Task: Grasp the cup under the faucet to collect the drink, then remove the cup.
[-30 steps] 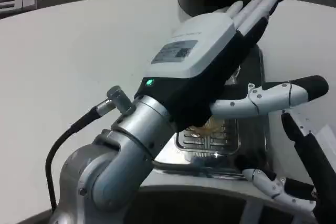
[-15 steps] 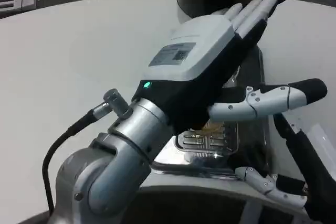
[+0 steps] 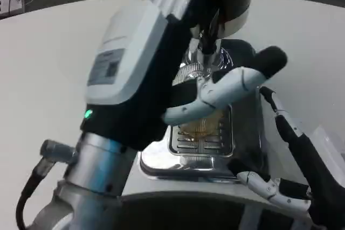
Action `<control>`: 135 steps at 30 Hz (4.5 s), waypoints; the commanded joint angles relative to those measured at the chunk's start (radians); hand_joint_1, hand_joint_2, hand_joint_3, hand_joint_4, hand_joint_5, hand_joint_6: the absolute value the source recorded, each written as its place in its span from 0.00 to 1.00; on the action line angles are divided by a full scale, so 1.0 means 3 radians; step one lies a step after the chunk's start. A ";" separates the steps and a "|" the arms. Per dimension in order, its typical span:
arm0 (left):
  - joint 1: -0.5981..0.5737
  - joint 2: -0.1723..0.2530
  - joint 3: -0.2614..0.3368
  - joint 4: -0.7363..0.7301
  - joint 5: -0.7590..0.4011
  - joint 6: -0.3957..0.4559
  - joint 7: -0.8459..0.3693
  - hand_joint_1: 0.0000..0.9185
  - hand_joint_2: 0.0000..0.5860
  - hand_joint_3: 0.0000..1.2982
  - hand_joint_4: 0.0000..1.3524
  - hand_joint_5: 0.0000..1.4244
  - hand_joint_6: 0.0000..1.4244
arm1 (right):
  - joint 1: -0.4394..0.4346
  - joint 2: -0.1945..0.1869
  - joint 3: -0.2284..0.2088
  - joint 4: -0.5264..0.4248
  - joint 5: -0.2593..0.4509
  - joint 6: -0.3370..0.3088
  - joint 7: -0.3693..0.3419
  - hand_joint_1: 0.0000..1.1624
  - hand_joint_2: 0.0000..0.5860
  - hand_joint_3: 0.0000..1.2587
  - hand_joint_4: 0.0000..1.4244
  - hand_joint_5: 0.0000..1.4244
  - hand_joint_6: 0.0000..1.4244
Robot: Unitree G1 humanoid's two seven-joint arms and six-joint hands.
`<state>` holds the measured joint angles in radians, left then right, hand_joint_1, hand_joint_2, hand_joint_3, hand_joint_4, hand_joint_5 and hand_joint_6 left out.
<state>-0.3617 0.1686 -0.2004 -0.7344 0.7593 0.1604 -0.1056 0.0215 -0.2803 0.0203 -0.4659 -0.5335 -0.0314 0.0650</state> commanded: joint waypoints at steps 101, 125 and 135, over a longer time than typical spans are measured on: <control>0.2506 0.0009 0.0285 0.0217 0.0501 -0.0576 0.0530 0.00 0.30 0.00 0.00 0.00 0.00 | -0.1693 0.0469 0.0457 0.1970 0.0487 -0.0242 -0.0412 0.52 0.39 0.00 0.05 0.07 0.15; 0.2488 -0.0047 0.0413 0.0198 0.0362 -0.0467 0.0440 0.00 0.30 0.00 0.00 0.00 0.00 | -0.1903 0.0608 0.0586 0.2308 0.0431 -0.0205 -0.0539 0.59 0.35 0.00 0.09 0.09 0.15; 0.2473 -0.0067 0.0444 0.0157 0.0334 -0.0382 0.0393 0.00 0.30 0.00 0.00 0.00 0.00 | -0.2058 0.0715 0.0605 0.2563 0.0477 -0.0235 -0.0598 0.64 0.32 0.06 0.14 0.14 0.18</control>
<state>0.3775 0.1536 -0.0757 -0.6695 0.8672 0.0306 0.0257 -0.5788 -0.0875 0.1844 0.2602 -0.4017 -0.1135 -0.1327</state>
